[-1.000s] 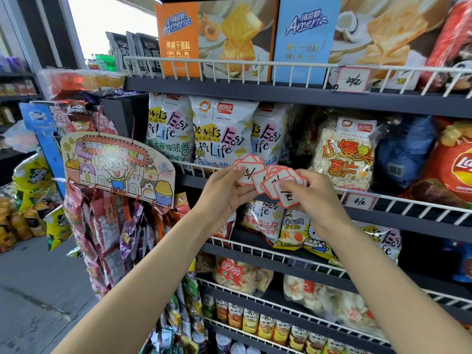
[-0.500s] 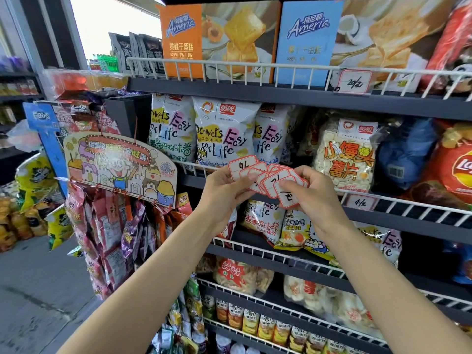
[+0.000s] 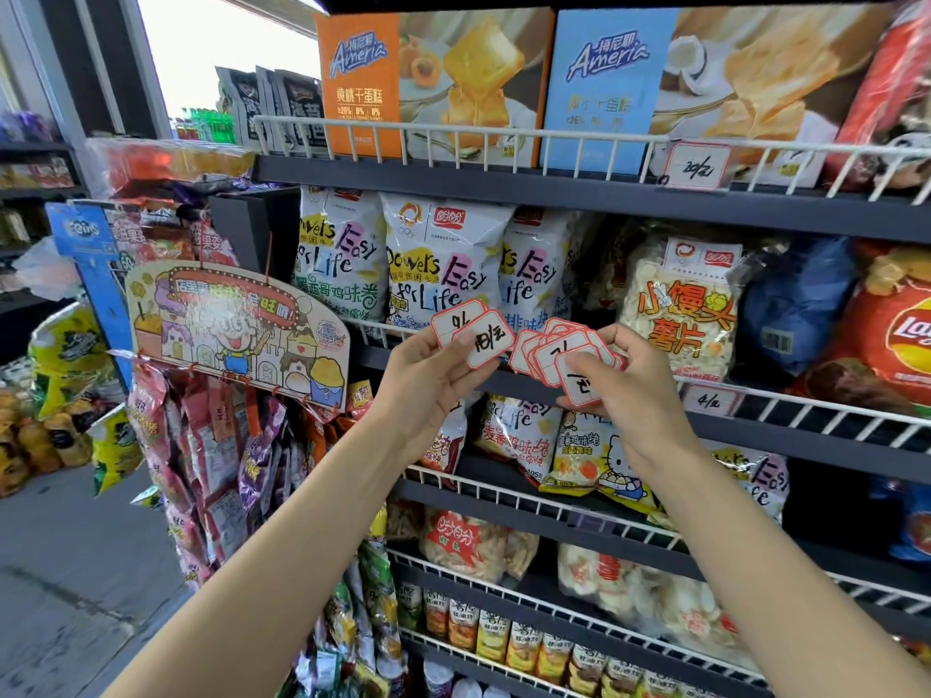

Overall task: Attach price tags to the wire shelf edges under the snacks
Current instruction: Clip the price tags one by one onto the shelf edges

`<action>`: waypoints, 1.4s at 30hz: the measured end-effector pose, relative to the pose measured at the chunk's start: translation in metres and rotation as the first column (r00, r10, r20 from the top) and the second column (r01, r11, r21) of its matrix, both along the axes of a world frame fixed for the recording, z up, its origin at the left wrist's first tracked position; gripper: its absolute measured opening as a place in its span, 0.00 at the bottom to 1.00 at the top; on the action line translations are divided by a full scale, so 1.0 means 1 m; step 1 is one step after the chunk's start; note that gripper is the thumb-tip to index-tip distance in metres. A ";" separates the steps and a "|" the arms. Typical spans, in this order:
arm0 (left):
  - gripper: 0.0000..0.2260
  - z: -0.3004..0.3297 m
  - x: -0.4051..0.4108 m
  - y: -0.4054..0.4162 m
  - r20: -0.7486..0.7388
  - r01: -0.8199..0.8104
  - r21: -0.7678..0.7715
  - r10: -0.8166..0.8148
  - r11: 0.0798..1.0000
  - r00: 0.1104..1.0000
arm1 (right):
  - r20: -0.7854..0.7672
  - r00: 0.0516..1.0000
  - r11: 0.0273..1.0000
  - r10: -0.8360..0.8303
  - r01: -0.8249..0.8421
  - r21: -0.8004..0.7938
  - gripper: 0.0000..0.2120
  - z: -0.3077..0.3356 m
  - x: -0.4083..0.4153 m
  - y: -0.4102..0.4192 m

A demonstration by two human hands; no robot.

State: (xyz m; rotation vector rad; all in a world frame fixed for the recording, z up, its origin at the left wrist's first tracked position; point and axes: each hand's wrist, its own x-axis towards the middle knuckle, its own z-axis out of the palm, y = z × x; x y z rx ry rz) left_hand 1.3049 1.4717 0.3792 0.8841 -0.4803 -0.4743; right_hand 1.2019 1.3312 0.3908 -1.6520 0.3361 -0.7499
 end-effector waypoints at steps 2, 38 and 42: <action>0.07 0.000 0.000 0.001 -0.003 0.002 -0.008 -0.002 1.000 1.000 | 0.012 1.000 0.999 0.026 -0.027 0.018 0.05 0.000 0.000 0.002; 0.09 -0.041 0.046 0.053 0.478 -0.296 0.267 0.141 0.917 0.867 | -0.025 0.993 0.993 -0.114 0.114 -0.001 0.05 -0.044 0.078 0.101; 0.09 -0.047 0.059 0.065 0.484 -0.295 0.325 0.110 0.898 0.868 | -0.107 0.993 0.999 -0.043 0.045 0.020 0.03 -0.051 0.080 0.104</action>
